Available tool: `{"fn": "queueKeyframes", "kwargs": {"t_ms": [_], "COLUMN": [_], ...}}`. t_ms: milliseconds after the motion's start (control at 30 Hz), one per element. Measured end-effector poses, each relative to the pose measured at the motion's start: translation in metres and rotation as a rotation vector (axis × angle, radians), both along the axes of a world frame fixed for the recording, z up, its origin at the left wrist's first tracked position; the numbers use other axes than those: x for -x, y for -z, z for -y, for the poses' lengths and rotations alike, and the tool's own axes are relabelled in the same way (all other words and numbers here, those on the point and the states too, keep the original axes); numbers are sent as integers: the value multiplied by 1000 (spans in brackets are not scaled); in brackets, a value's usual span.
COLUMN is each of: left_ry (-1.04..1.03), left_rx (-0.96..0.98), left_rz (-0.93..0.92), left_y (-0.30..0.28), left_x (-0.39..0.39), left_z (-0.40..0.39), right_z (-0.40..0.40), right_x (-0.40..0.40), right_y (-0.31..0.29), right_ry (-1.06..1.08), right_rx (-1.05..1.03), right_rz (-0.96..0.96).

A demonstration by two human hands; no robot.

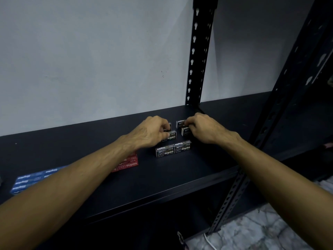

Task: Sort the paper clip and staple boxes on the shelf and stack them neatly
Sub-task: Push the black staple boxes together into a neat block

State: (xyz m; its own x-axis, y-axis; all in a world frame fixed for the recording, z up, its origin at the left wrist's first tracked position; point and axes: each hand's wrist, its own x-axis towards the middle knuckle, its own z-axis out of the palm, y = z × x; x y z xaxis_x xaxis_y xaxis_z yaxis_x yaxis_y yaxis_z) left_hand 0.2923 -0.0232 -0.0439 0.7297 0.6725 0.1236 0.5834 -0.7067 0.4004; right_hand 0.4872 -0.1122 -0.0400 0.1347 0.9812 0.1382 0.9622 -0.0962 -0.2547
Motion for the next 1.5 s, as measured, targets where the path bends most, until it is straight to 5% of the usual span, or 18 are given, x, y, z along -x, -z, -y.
{"fn": "queueKeyframes", "kwargs": {"t_ms": [900,1500], "left_ry": [45,85], "left_rx": [27,278], "left_rz": [60,70], "left_y": [13,4], "left_x": [-3,24], "left_z": [-8,0], "right_z": [-8,1], "right_x": [11,23], "right_y": [3,-5], "right_ry": [-135,-202], "right_rx": [75,132], "right_rz": [-134,-184]}}
